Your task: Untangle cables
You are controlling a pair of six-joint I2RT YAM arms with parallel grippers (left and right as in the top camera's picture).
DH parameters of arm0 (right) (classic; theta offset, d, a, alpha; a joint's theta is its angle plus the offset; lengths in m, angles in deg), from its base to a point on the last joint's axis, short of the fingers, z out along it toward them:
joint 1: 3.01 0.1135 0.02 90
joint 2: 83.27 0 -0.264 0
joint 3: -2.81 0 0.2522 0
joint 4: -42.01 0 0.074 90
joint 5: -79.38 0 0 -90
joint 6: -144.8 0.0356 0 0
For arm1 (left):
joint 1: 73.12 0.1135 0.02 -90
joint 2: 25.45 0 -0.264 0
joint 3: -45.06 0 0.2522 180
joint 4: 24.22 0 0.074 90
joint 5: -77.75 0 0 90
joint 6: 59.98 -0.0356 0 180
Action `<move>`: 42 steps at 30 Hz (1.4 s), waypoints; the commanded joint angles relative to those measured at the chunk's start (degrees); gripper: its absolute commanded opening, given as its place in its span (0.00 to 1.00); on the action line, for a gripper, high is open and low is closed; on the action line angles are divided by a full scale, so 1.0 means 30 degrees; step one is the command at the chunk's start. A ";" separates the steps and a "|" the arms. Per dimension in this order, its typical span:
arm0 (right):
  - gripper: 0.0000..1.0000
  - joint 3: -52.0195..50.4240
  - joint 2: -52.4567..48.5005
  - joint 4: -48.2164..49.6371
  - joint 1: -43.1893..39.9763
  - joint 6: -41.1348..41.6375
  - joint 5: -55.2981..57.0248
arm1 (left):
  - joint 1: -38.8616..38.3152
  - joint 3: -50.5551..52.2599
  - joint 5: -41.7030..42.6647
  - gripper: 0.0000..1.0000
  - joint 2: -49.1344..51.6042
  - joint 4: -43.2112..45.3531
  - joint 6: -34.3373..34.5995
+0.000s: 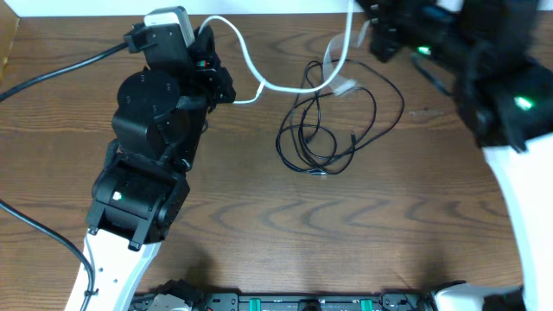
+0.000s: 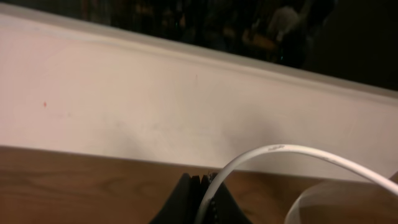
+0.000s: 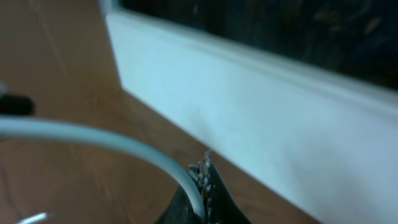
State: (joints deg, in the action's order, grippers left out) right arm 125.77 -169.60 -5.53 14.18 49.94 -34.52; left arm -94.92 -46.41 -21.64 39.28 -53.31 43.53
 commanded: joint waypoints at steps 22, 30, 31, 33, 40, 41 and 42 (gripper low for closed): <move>0.01 -0.0029 -0.0743 -0.2382 -0.7628 0.0670 0.3854 | 0.0080 -0.0051 -0.0036 0.92 0.2681 -0.3147 -0.0109; 0.01 -0.0029 -0.2011 -0.0976 -1.2080 0.0554 0.3840 | 0.0080 -0.0051 -0.0044 0.92 0.2732 -0.3803 -0.0109; 0.01 -0.0029 -0.2178 -0.0889 -1.2575 0.0546 0.3840 | 0.0080 -0.0051 -0.0044 0.92 0.2732 -0.3796 -0.0109; 0.01 -0.0029 -0.2565 -0.0765 -1.3595 0.0532 0.3847 | 0.0080 -0.0051 -0.0044 0.92 0.2732 -0.3789 -0.0109; 0.01 -0.0044 -0.4466 -0.0831 -1.5569 -0.0175 0.3927 | 0.0080 -0.0051 -0.0044 0.92 0.2754 -0.3796 -0.0102; 0.01 -0.0044 -0.4896 -0.0889 -1.5650 -0.0189 0.4218 | 0.0080 -0.0051 -0.0044 0.92 0.2754 -0.3796 -0.0102; 0.01 -0.0044 -0.5136 -0.0911 -1.5679 -0.0197 0.4444 | 0.0080 -0.0051 -0.0051 0.92 0.2754 -0.3796 -0.0102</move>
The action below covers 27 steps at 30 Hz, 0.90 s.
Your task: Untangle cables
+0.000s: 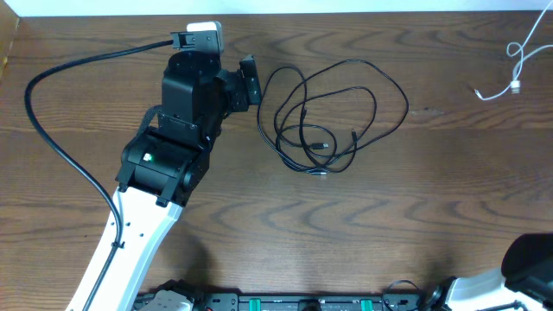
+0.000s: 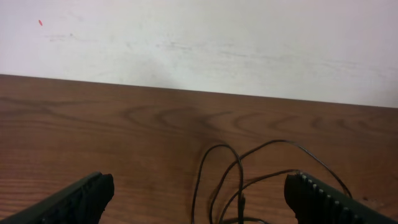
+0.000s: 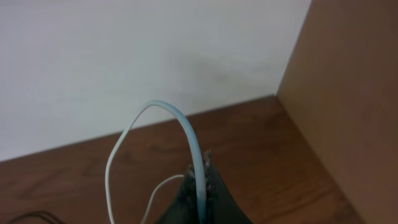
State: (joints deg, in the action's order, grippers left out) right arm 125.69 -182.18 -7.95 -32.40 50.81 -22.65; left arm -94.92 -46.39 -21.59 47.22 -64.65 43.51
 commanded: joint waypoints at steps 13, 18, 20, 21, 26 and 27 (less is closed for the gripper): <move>0.01 -0.0015 -0.3606 0.3453 -0.1800 -0.1107 0.3759 | 0.0080 -0.0058 -0.0058 0.92 0.0357 0.0583 -0.0095; 0.01 -0.0015 -0.3621 0.4663 -0.2732 -0.1122 0.3993 | 0.0080 -0.0058 -0.0051 0.92 0.1224 0.1479 -0.0087; 0.01 -0.0022 -0.3796 0.4663 -0.2951 -0.1115 0.3978 | 0.0080 -0.0058 -0.0051 0.92 0.1479 0.1610 -0.0080; 0.01 -0.0022 -0.4291 0.4677 -0.3104 -0.1115 0.3818 | 0.0080 -0.0058 -0.0051 0.92 0.1676 0.1712 -0.0080; 0.01 -0.0022 -0.6339 0.5180 -0.2943 -0.0561 0.3818 | 0.0080 -0.0058 -0.0051 0.92 0.1756 0.1785 -0.0087; 0.01 -0.0022 -0.6725 0.5260 -0.2900 -0.0335 0.3818 | 0.0080 -0.0058 -0.0058 0.92 0.1763 0.1792 -0.0087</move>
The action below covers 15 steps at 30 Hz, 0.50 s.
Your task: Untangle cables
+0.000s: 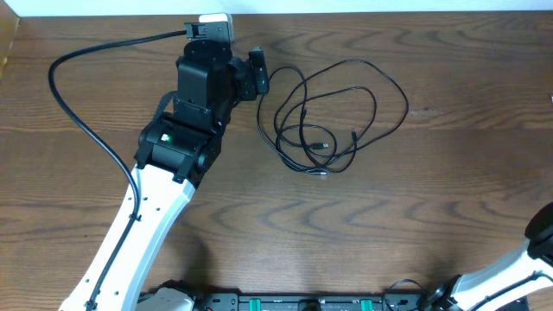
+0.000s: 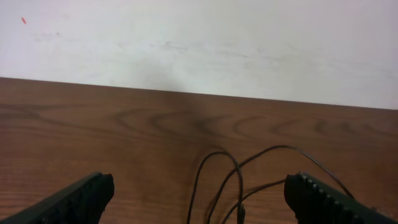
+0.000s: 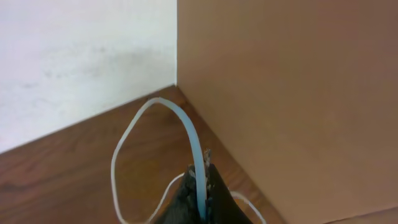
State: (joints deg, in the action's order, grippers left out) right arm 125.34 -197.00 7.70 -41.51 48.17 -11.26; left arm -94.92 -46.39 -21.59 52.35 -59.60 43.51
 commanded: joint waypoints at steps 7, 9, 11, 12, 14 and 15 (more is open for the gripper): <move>0.99 0.0095 -0.4889 -0.0940 0.0226 0.1945 -0.0546 | 0.0080 -0.0058 -0.0051 0.92 0.0124 0.0240 -0.0080; 0.99 0.0095 -0.4954 -0.1902 0.0226 0.2229 -0.0648 | 0.0080 -0.0058 -0.0051 0.92 0.0146 0.0240 -0.0087; 0.99 0.0102 -0.4801 -0.2521 0.0240 0.2295 -0.1144 | 0.0080 -0.0058 -0.0051 0.92 0.0146 0.0240 -0.0087; 0.99 0.0102 -0.4685 -0.2739 0.0240 0.2295 -0.1428 | 0.0080 -0.0058 -0.0051 0.92 0.0146 0.0240 -0.0087; 0.99 0.0102 -0.4357 -0.3322 0.0240 0.2339 -0.2878 | 0.0080 -0.0058 -0.0044 0.92 0.0146 0.0233 -0.0080; 0.99 0.0102 -0.4218 -0.3555 0.0248 0.2346 -0.3475 | 0.0080 -0.0058 -0.0044 0.92 0.0146 0.0226 -0.0080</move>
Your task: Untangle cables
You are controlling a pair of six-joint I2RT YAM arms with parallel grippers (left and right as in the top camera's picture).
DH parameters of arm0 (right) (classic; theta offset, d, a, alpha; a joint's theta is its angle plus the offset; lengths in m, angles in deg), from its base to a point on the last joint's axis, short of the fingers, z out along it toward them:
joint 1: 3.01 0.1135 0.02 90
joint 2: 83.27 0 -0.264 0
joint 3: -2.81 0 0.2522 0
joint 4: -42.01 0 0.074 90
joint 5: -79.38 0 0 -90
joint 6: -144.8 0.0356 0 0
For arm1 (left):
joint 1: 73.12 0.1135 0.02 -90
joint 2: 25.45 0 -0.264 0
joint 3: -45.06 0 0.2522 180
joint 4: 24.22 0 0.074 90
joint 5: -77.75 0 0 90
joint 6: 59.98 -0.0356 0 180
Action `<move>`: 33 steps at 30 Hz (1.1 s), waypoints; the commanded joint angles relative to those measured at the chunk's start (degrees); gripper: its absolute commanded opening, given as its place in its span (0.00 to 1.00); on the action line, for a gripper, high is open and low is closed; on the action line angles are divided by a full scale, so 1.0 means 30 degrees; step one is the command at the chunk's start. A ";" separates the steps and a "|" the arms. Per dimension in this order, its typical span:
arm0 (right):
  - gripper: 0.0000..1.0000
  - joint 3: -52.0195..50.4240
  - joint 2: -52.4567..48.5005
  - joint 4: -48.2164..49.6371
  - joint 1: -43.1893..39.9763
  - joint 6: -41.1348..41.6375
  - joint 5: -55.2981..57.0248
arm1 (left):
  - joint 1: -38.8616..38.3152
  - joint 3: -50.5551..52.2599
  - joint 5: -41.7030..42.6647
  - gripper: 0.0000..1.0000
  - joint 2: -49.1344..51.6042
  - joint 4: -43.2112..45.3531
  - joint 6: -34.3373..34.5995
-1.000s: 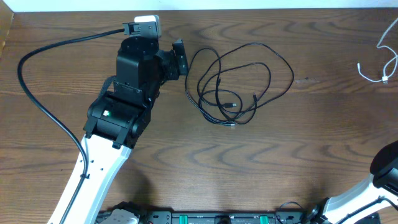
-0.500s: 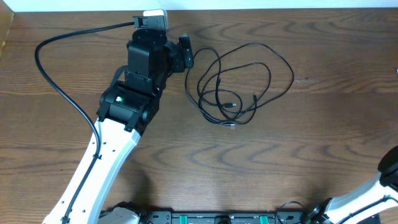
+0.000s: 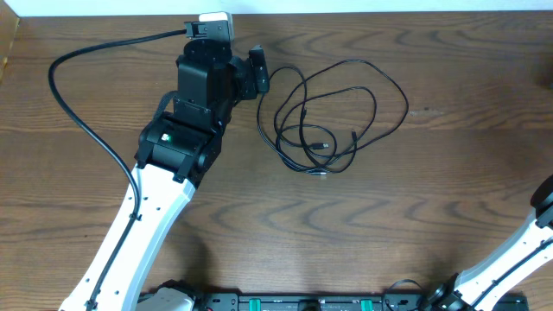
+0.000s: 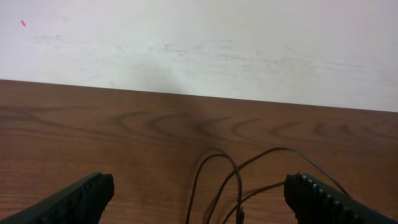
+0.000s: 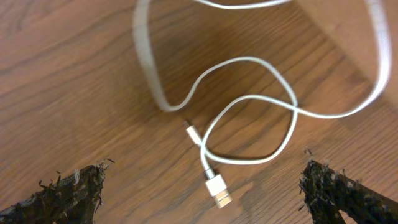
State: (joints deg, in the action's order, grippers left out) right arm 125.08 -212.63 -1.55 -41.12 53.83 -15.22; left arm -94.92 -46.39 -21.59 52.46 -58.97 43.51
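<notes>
The black cable [image 3: 333,117] lies in a loose tangle of loops at the back middle of the table. My left gripper [image 3: 259,78] stands open just left of it; in the left wrist view the black cable's loops [image 4: 217,180] lie ahead between the wide-apart fingers of the left gripper [image 4: 202,208]. The white cable [image 5: 249,106] shows only in the right wrist view, lying in curls on the wood with its USB plug [image 5: 219,191] nearest. My right gripper [image 5: 208,199] hangs open above it, holding nothing.
A white wall [image 4: 199,43] runs along the table's back edge. A thick black lead [image 3: 78,112] trails from the left arm across the left of the table. Part of the right arm [image 3: 543,216] shows at the overhead view's right edge.
My right gripper was shut on the white cable beside a brown panel; now it is open and the cable lies on the wood beneath it. The left arm has not moved.
First both grippers were shut on the white cable, which ran over the black coil at the back. Then the left gripper was open beside the black cable and the right held the white cable at the far right. Now the white cable lies released, apart from the black one.
</notes>
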 commanded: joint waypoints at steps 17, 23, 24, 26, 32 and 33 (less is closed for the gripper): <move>0.99 0.0189 0.2514 -0.7927 0.4707 -0.1297 -0.9151 | 0.0087 -0.0058 0.2586 0.91 0.4779 -0.1078 -0.0627; 0.99 0.0189 0.2543 -0.8502 0.7512 -0.2004 -0.9158 | 0.1880 -0.0058 0.7300 0.88 0.6229 -0.3388 -0.5020; 0.99 0.0189 0.2550 -0.8502 0.7861 -0.2171 -0.9151 | 0.2280 -0.0058 0.8094 0.88 0.6448 -0.3497 -0.5224; 0.99 0.0189 0.2550 -0.8488 0.8488 -0.2200 -0.9143 | 0.3264 -0.0058 0.9734 0.88 0.7082 -0.3563 -0.5442; 0.96 0.0189 0.2550 -0.8582 0.9785 -0.2208 -0.9027 | 0.4073 -0.0058 1.0557 0.85 0.9041 -0.2973 -0.5501; 0.95 0.0189 0.2550 -0.8648 0.9989 -0.2215 -0.9012 | 0.4000 -0.0058 1.0703 0.83 0.9500 -0.2885 -0.5493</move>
State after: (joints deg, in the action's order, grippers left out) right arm 125.25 -207.25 -27.14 -12.51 48.17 -41.88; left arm -82.26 -46.34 6.21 77.77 -68.13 28.65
